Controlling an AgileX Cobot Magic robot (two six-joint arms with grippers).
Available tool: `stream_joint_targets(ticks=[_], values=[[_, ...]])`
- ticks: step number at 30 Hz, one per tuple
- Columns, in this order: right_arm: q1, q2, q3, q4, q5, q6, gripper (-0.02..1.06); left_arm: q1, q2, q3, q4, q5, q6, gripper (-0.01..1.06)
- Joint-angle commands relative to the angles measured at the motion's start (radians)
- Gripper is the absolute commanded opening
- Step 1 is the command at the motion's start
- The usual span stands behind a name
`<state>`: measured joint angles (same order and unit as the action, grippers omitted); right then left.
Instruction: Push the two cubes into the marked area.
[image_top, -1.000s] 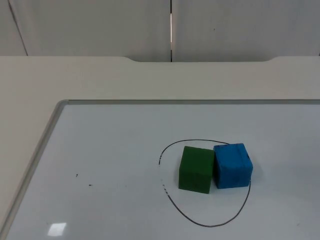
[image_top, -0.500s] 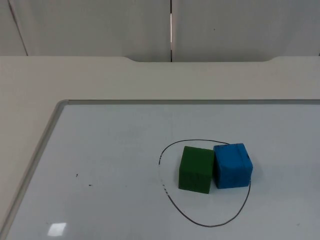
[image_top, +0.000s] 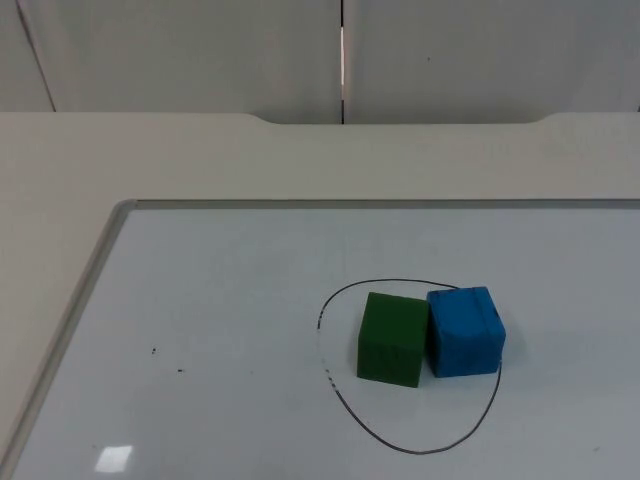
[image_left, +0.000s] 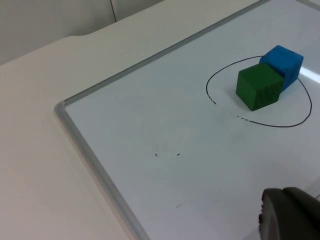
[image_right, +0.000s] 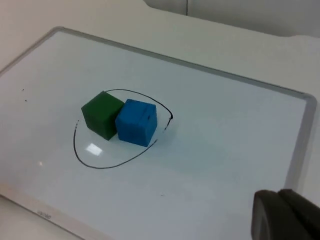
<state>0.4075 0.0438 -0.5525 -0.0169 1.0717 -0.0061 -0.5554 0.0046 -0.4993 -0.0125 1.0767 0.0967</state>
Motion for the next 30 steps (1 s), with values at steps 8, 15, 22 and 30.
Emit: stream_joint_targets(ticks=[8,15,22,30], values=[[-0.001,-0.044,0.037,0.004,0.008,-0.047,0.00,-0.004,-0.005,0.005,0.003,0.000,0.000,0.00],[-0.001,-0.044,0.037,0.004,0.008,-0.047,0.00,-0.004,-0.005,0.005,0.005,0.000,0.000,0.04],[-0.001,-0.044,0.037,0.002,0.008,-0.047,0.04,-0.004,-0.005,0.005,0.005,0.000,0.000,0.66],[-0.001,-0.044,0.037,0.002,0.008,-0.044,0.38,-0.004,-0.005,0.005,0.005,0.000,0.000,1.05]])
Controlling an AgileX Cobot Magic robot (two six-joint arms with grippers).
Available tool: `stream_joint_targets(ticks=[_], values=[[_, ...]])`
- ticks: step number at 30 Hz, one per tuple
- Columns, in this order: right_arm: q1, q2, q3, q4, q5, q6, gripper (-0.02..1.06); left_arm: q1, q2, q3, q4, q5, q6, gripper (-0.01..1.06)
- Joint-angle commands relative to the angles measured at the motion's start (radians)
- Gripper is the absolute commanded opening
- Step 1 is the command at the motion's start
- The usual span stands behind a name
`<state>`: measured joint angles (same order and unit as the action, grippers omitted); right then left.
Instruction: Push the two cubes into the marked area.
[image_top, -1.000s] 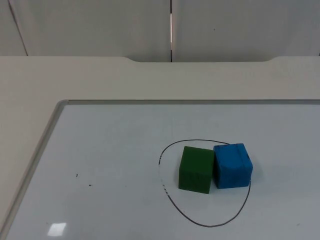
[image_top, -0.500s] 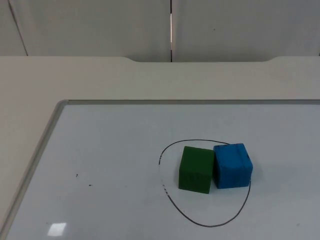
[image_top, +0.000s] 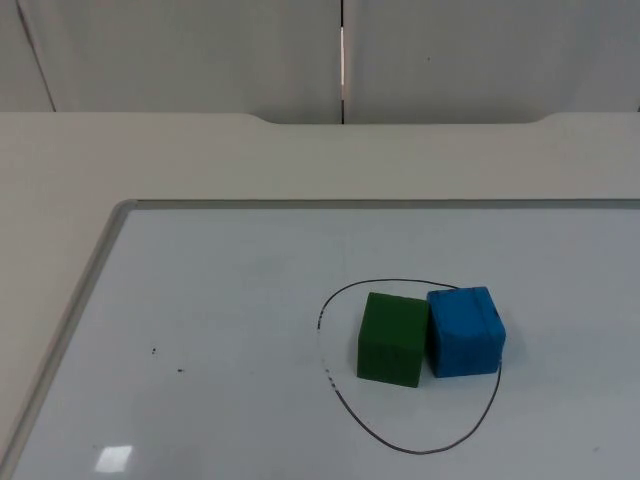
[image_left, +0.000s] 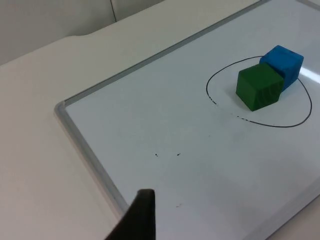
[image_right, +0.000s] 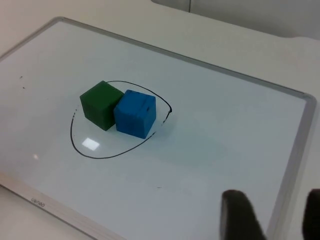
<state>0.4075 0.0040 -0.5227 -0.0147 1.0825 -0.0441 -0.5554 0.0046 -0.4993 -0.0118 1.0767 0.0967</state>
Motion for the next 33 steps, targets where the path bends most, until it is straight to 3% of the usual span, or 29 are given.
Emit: stream_joint_targets(ticks=[1,13,15,18,33], values=[[-0.001,-0.004,0.007,-0.001,-0.003,-0.006,0.42,-0.004,-0.005,0.005,0.004,0.000,0.000,1.05],[-0.001,-0.004,0.007,-0.001,-0.003,-0.006,0.51,-0.004,-0.005,0.005,0.004,0.000,0.000,1.05],[-0.001,-0.004,0.007,-0.001,-0.003,-0.006,0.66,-0.004,-0.005,0.005,0.004,0.000,0.000,1.05],[-0.001,-0.004,0.007,-0.001,-0.003,-0.006,1.05,-0.004,-0.005,0.005,0.004,0.000,0.000,1.05],[-0.001,-0.004,0.007,-0.001,-0.003,-0.006,1.05,-0.004,-0.005,0.005,0.004,0.000,0.000,1.05]])
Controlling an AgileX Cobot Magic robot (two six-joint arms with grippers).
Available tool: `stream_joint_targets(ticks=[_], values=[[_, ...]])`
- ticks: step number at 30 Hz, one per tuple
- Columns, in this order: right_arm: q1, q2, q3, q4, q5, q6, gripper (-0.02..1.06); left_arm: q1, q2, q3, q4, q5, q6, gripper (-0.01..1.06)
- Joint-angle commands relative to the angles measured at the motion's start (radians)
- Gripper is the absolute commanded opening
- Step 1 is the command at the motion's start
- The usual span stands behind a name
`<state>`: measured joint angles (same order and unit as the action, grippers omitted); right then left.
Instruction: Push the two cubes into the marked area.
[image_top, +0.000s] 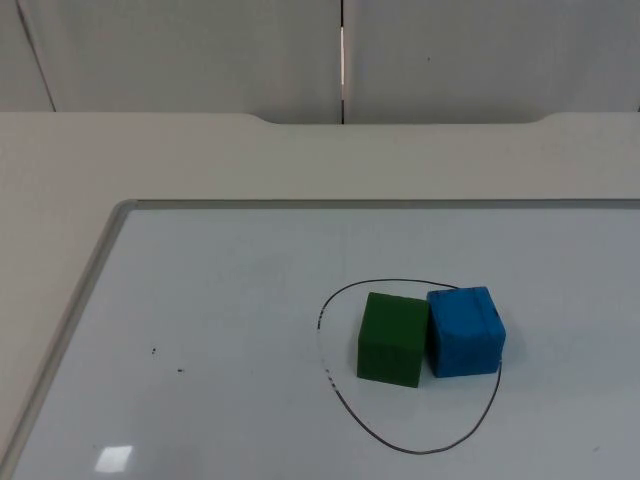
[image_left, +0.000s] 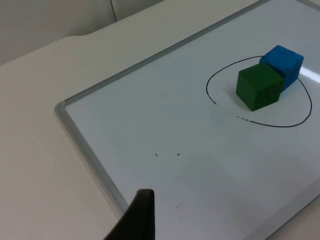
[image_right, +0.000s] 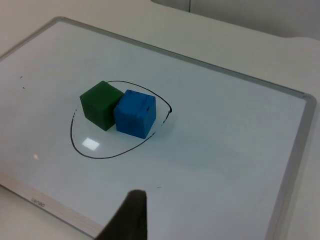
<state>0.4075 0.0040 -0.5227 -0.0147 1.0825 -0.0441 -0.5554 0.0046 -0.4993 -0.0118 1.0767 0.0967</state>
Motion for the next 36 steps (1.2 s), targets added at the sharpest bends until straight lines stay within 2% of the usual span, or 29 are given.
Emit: stream_joint_targets(ticks=[1,21,36], values=[[-0.001,-0.004,0.007,-0.001,-0.003,-0.006,1.05,-0.004,-0.005,0.005,0.004,0.000,0.000,1.05],[-0.001,-0.004,0.007,-0.001,-0.003,-0.006,1.05,0.000,-0.005,0.005,0.004,0.000,0.000,1.05],[-0.005,-0.004,0.007,-0.001,-0.005,0.002,1.05,0.277,-0.005,0.005,0.004,-0.002,0.000,1.05]])
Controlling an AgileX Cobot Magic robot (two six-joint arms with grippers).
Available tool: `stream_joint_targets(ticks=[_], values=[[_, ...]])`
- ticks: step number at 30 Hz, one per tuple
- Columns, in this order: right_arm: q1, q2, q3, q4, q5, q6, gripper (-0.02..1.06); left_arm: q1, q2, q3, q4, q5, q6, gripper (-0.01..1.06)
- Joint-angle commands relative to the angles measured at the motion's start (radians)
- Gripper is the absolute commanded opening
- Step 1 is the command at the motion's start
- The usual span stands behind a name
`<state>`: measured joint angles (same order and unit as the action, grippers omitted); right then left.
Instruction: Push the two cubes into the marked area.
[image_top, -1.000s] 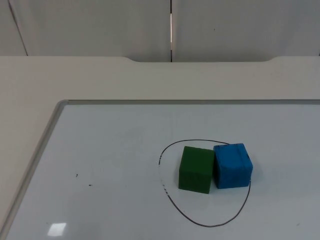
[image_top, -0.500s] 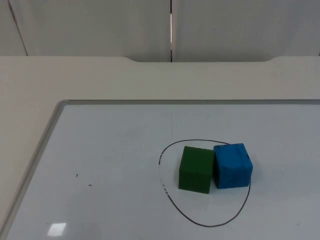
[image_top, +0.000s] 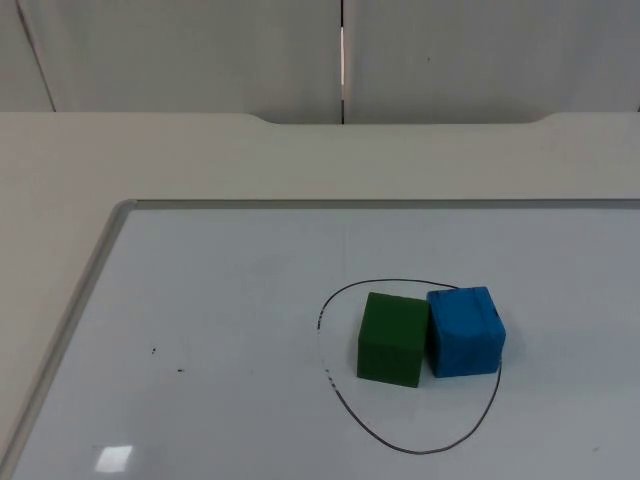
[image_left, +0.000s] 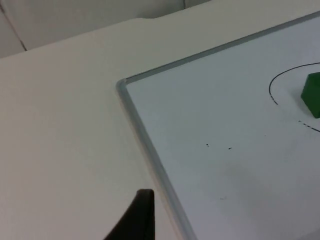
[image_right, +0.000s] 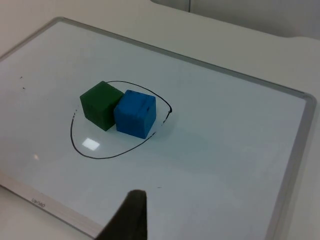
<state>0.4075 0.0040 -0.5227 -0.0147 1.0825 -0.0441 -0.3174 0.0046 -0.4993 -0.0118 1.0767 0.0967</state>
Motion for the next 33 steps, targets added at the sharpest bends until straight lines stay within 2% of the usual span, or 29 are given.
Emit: stream_joint_targets(ticks=[1,15,21,33], values=[[-0.005,-0.004,0.007,-0.001,-0.005,0.002,1.05,0.039,-0.005,0.005,0.004,-0.002,0.000,1.05],[-0.005,-0.004,0.007,-0.001,-0.005,0.002,1.05,0.230,-0.005,0.005,0.004,-0.002,0.000,1.05],[-0.014,-0.004,0.007,-0.001,-0.005,0.002,1.05,0.275,-0.005,0.005,0.004,-0.002,0.000,1.05],[-0.234,-0.004,0.007,-0.001,-0.005,0.002,1.05,0.284,-0.005,0.005,0.004,-0.002,0.000,1.05]])
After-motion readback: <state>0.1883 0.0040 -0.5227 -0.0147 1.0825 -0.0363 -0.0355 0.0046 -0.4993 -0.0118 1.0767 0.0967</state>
